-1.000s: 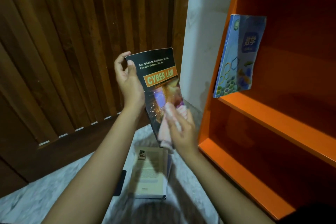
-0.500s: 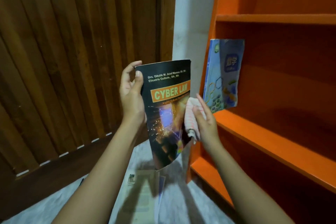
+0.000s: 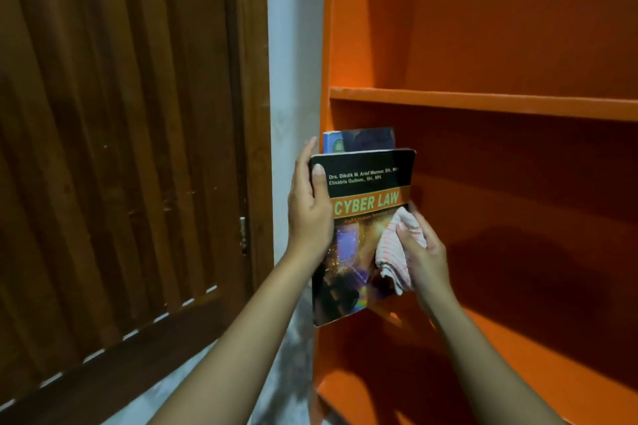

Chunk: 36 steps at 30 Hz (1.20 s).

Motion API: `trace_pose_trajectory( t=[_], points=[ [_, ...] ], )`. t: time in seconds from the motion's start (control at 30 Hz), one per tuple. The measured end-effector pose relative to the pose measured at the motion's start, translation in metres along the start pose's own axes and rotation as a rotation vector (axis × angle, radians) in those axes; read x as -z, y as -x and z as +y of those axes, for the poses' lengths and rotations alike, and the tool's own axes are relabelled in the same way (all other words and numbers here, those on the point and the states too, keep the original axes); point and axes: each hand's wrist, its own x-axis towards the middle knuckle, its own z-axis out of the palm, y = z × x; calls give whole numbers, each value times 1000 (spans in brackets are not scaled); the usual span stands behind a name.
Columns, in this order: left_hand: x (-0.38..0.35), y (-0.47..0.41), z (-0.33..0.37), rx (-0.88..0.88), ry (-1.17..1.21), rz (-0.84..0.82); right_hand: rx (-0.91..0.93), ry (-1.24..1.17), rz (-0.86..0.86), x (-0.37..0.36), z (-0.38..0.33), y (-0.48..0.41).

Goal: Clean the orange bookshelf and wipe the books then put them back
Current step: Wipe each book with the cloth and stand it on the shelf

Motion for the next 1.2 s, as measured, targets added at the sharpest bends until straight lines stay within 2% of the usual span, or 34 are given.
trace_pose_trajectory(
  t=[0.13,0.23,0.3,0.4,0.47,0.53,0.57,0.73,0.8,0.9,0.97,1.2],
  points=[
    [-20,-10,-18,-30,-165,-7,-49,-26,42,3,13,-18],
    [-29,-17,-28,-85,-270,16,-71,45,100,2,22,-31],
    [-33,-20,-33,-114,-306,15,-173,98,91,5,22,-34],
    [-37,-25,-42,-113,-317,-33,-377,14,-40,8,28,-42],
    [-39,-28,-47,-110,-334,-65,-231,-21,5,3,31,-51],
    [-39,-29,-51,-108,-352,-83,-27,63,90,3,37,-68],
    [-39,-29,-53,-110,-352,-89,4,100,97,2,39,-74],
    [-36,-25,-59,-137,-304,-84,-17,284,9,1,63,-87],
    [-34,-25,-62,-138,-308,-74,-70,256,-44,9,82,-94],
    [-31,-26,-65,-135,-316,-69,-48,240,1,-2,68,-84],
    [-29,-27,-68,-134,-324,-72,15,288,25,-3,61,-82],
    [-26,-27,-65,-116,-342,-68,50,398,90,7,50,-84]
  ],
)
